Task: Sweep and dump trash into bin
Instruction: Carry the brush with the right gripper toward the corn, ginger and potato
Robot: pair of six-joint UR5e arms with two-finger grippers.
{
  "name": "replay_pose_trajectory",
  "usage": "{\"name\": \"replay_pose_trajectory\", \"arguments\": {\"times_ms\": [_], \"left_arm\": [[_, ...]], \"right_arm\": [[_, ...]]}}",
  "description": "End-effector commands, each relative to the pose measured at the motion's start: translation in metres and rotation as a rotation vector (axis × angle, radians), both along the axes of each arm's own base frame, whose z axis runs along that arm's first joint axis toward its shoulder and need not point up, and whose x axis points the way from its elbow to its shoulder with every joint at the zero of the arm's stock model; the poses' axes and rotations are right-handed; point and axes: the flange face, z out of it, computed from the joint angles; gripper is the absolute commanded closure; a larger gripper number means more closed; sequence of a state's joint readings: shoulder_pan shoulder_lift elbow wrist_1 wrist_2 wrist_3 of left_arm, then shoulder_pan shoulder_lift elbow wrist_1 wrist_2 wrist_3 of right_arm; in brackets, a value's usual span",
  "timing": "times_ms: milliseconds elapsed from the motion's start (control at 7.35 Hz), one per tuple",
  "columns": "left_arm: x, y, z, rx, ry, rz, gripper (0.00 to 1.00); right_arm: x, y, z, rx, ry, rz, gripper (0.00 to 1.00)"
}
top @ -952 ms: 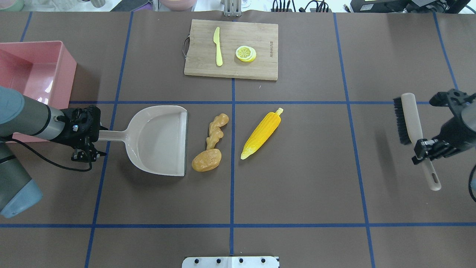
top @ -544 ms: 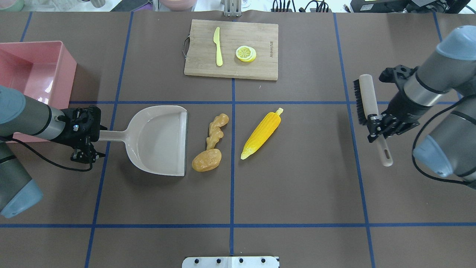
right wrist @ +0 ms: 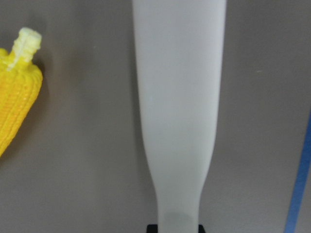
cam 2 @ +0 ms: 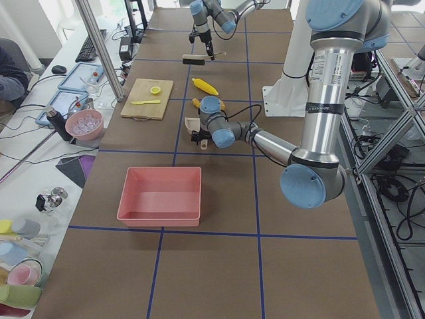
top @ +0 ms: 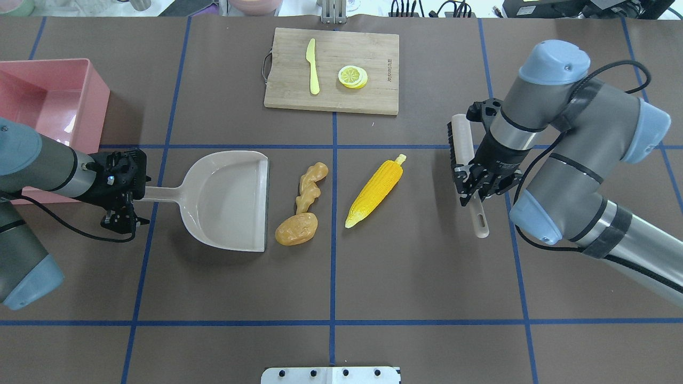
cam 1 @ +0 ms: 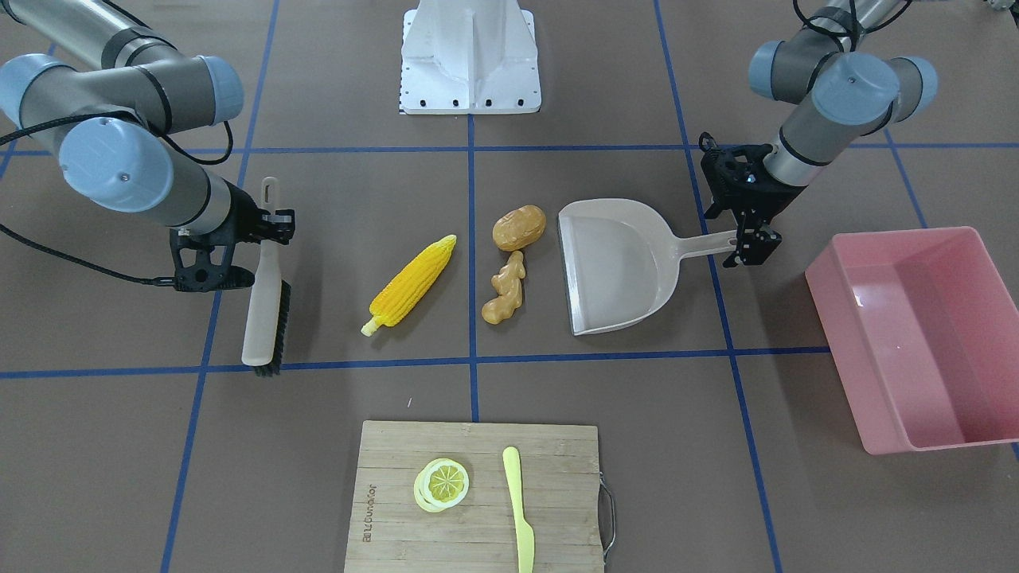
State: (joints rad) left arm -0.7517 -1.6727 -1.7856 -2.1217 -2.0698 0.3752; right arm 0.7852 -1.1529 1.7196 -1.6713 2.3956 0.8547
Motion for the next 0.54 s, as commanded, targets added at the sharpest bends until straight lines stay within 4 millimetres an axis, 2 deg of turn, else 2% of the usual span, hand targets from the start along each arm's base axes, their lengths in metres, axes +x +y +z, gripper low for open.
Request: {"name": "replay_pose_trajectory", "arguments": {"times_ms": [0, 136, 408], "left_arm": [[0.001, -0.001, -0.001, 0.0, -0.001, 0.0, 0.02], [0.001, -0.001, 0.0, 0.001, -0.002, 0.003, 0.03], [0.002, 0.0, 0.001, -0.004, -0.004, 0.001, 0.03]], "right_arm": [[-0.042, 0.03, -0.014, -0.062, 0.015, -0.011, 1.0], [-0.053, 0.041, -0.02, -0.069, 0.013, -0.021, 1.0], [-0.072, 0.047, -0.054, -0.074, -0.009, -0.015, 1.0]]}}
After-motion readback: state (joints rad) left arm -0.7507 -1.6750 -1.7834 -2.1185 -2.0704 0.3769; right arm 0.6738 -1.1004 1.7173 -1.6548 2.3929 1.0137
